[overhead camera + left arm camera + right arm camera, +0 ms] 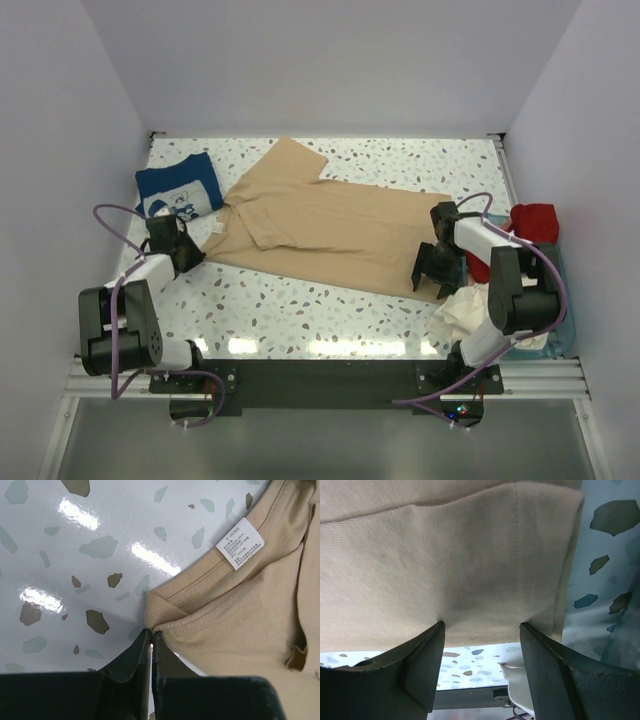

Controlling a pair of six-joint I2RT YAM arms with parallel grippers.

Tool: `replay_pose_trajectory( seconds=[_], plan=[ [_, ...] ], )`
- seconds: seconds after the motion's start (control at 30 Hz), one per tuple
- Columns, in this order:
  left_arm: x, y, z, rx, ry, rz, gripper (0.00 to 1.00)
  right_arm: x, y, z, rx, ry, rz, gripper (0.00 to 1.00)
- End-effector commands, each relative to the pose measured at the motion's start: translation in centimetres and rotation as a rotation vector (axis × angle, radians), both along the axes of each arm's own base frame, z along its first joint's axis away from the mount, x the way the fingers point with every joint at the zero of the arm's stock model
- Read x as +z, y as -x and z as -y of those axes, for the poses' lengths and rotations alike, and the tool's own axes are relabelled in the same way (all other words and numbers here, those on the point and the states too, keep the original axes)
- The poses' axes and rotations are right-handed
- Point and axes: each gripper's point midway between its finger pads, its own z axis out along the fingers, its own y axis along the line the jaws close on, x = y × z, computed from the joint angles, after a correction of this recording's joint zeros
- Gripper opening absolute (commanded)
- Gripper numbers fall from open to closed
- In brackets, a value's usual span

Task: Fold and stack the t-shirts
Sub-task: Fold the tshirt

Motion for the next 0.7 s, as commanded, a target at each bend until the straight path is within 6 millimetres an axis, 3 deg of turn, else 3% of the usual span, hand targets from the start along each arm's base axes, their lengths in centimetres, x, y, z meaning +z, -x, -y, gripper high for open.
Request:
replay_pose_trajectory(
  seconds=[0.0,0.67],
  plan=[
    [2.3,-1.0,-2.1,0.016,-0.099,0.032,0.00,-1.9,2.4,2.0,-0.008,0.106,-0.105,0.66],
    [3.8,0.7,-4.2,-0.038,-0.253,-0.085,0.00,-1.7,2.0,2.8,-0.011,0.151,-0.101,0.66]
  ],
)
